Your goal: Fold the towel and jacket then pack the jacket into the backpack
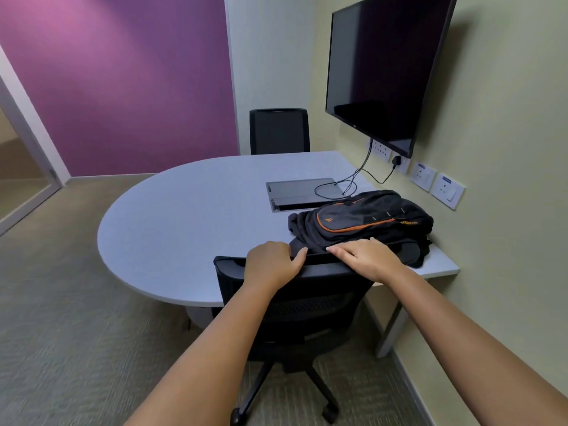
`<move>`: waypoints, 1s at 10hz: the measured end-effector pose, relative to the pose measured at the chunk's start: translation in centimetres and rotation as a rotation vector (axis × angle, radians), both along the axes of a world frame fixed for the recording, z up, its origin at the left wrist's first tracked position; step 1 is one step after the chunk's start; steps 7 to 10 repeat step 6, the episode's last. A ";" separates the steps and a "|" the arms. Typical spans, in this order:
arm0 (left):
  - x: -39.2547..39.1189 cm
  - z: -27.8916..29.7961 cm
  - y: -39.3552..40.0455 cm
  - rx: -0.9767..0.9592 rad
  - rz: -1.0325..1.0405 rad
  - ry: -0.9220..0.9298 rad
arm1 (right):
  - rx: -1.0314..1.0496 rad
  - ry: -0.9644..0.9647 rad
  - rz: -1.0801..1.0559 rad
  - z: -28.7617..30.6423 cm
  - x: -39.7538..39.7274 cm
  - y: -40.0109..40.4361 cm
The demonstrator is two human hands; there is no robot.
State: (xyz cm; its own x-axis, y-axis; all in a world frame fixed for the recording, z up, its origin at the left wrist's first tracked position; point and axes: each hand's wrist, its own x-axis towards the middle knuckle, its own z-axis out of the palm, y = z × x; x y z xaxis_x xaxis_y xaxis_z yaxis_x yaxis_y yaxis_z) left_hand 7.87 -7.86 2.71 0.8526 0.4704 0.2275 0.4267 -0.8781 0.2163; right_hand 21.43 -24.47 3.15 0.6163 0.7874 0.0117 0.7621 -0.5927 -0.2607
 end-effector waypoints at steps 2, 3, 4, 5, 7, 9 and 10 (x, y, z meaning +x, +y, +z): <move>-0.1 -0.1 -0.2 -0.003 0.049 -0.009 | -0.036 0.012 0.028 0.2 0.4 -0.1; 0.0 -0.3 -0.4 -0.006 0.096 -0.032 | -0.049 -0.016 0.056 0.0 0.6 -0.2; -0.2 -0.4 -0.6 0.014 0.102 -0.046 | 0.000 -0.041 0.064 -0.2 0.5 -0.3; -0.6 0.1 -0.8 0.151 0.072 -0.001 | 0.144 -0.122 0.068 -0.4 0.2 -0.5; -0.8 1.0 -1.4 0.303 0.104 -0.049 | 0.218 -0.229 0.076 -0.2 -0.2 -0.9; -0.8 1.0 -1.4 0.303 0.104 -0.049 | 0.218 -0.229 0.076 -0.2 -0.2 -0.9; -0.8 1.0 -1.4 0.303 0.104 -0.049 | 0.218 -0.229 0.076 -0.2 -0.2 -0.9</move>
